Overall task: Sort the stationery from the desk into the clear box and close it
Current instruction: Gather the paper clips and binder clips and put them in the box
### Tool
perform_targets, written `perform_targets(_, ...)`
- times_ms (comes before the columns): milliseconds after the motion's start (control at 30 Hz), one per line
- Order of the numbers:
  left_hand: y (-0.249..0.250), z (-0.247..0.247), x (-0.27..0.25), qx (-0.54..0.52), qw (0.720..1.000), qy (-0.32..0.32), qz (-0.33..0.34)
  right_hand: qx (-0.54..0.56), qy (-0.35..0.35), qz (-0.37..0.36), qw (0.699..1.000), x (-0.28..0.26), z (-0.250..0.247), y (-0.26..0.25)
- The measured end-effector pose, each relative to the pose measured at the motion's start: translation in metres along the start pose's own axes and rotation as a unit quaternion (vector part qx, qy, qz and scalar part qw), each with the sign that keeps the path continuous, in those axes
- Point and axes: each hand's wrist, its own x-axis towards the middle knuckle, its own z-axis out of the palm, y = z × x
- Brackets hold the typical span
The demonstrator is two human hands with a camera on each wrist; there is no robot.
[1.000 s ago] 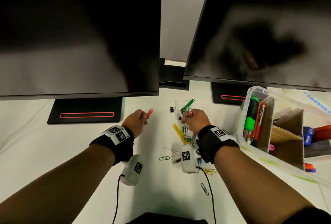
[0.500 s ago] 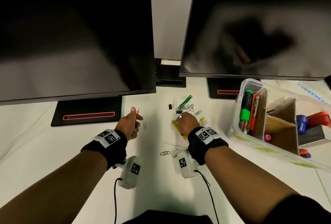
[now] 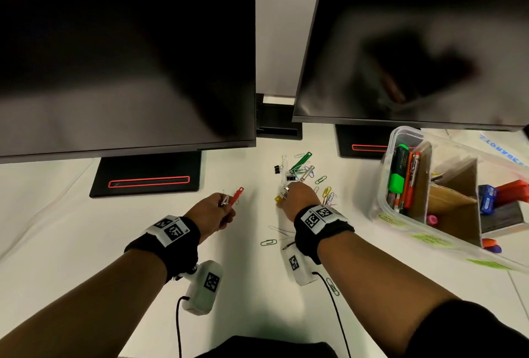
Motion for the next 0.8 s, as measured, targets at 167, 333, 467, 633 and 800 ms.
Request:
perform_targets(167,0.010,0.014,0.005,0.061,0.998,-0.020,0.019,0.023,0.004,-0.017,1.000,-0.006,0.003,0.002)
perform_targets(333,0.030,0.033,0.020,0.336,0.936,-0.011,0.106,0.128,0.049,0.014,0.991,-0.003,-0.012,0.018)
perform_targets(467,0.057,0.061,0.033,0.372,0.920,0.032,0.120,0.140,0.091,0.062,0.984,0.007,-0.032,0.031)
perform_targets(633,0.066,0.088,0.048,0.401,0.903,0.049,0.145,0.079,0.061,0.074,0.992,0.019,-0.047,0.031)
perform_targets(800,0.078,0.094,0.064,0.417,0.887,0.103,0.168,0.029,0.060,0.036,0.997,0.030,-0.052,0.021)
